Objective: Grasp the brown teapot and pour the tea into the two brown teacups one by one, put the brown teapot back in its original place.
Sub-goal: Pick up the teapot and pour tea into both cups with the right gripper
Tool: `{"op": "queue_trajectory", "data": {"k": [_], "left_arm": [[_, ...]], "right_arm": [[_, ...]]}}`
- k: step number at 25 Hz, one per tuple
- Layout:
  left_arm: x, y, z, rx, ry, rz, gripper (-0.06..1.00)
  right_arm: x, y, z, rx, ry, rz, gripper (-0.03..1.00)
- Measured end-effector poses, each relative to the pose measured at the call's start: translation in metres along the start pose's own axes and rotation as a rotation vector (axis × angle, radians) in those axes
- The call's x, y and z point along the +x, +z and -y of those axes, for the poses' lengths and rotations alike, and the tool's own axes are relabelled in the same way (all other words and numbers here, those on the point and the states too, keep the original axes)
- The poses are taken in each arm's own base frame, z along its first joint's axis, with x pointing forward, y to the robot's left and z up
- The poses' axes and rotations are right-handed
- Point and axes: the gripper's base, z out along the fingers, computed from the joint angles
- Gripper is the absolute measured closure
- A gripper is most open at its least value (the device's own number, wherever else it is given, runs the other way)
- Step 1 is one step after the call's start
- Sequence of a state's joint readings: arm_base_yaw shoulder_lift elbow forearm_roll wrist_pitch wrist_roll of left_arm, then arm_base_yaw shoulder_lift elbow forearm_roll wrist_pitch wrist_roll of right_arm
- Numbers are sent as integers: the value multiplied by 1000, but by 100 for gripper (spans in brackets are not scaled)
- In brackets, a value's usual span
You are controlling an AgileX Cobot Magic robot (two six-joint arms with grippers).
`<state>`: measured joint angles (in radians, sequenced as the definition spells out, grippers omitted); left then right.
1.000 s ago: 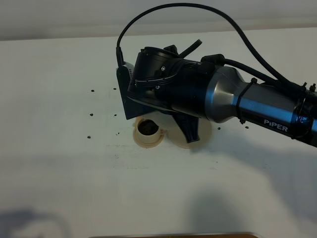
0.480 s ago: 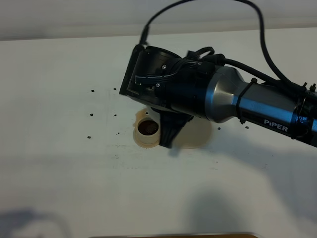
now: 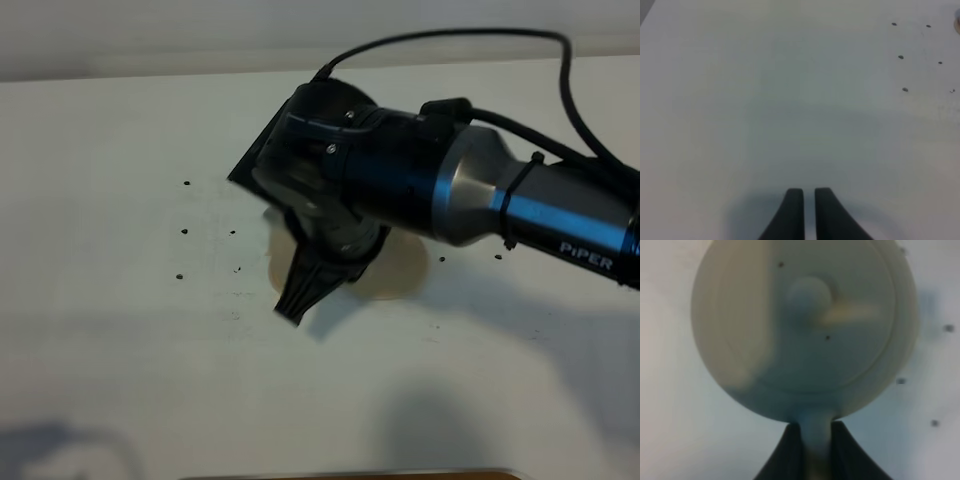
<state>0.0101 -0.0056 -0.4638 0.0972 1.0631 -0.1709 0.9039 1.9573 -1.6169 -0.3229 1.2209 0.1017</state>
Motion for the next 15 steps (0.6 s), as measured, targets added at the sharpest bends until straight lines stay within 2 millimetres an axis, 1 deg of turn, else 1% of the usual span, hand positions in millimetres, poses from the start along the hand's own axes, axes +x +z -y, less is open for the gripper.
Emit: {"op": "queue_trajectory", "data": {"k": [3, 5, 15], "left_arm": [[0, 0, 0, 0, 0, 0, 83], [0, 0, 0, 0, 0, 0, 83], [0, 0, 0, 0, 0, 0, 83]], "right_arm": [[0, -5, -15, -46, -23, 7, 89], [0, -6, -21, -67, -27, 8, 89], [-3, -8, -32, -163, 0, 41, 89]]}}
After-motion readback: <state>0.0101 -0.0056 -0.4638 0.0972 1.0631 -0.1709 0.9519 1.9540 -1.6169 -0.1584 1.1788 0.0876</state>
